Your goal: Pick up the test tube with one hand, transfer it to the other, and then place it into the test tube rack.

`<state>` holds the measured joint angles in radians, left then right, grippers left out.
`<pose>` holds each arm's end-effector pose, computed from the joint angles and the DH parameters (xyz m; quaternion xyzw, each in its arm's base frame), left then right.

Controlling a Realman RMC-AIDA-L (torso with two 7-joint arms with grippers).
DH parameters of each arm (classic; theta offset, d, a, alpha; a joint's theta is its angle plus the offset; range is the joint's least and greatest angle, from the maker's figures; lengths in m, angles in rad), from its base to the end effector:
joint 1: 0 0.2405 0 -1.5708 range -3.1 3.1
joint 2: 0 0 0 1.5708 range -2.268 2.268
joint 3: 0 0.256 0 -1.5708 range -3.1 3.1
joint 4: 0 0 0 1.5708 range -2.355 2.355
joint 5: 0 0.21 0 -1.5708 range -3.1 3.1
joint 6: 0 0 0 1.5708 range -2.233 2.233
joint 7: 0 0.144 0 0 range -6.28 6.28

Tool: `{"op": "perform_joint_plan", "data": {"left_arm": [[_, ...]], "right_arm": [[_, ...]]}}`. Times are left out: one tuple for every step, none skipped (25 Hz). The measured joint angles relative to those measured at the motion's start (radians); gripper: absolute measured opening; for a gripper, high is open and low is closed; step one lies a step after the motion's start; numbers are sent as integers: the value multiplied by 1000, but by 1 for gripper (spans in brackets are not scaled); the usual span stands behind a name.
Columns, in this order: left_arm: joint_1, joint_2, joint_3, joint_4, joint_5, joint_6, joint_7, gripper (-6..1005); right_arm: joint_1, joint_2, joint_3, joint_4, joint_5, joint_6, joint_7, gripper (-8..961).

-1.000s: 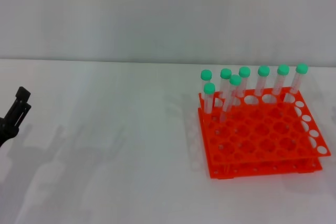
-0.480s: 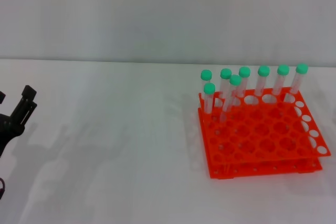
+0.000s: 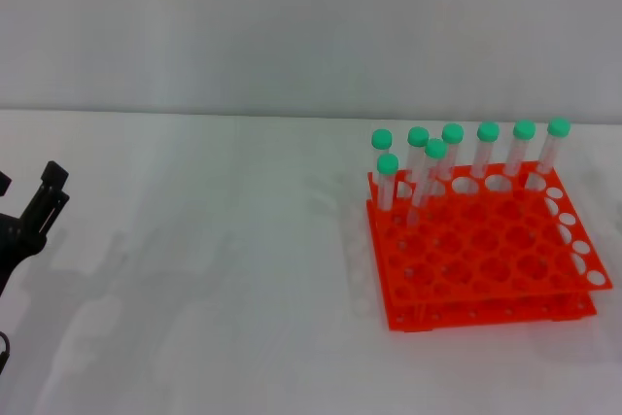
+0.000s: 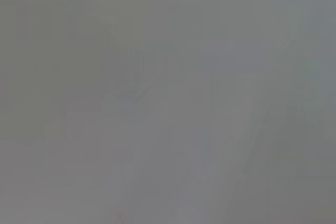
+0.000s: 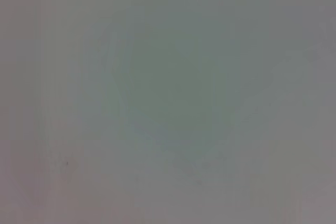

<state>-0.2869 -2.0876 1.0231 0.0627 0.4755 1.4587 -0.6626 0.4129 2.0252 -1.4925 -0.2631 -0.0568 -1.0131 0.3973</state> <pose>-0.3596 0.2673 0.0217 -0.6166 -0.3184 -0.4515 0.5609 0.3382 0.3580 0.0281 -0.6989 0.2516 0.3094 0.5937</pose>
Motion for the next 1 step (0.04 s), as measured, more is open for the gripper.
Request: {"op": "perform_joint_plan", "data": {"left_arm": [[0,0,0,0,0,0,0,881]], "right_arm": [[0,0,0,1,0,-1,0,819]]}}
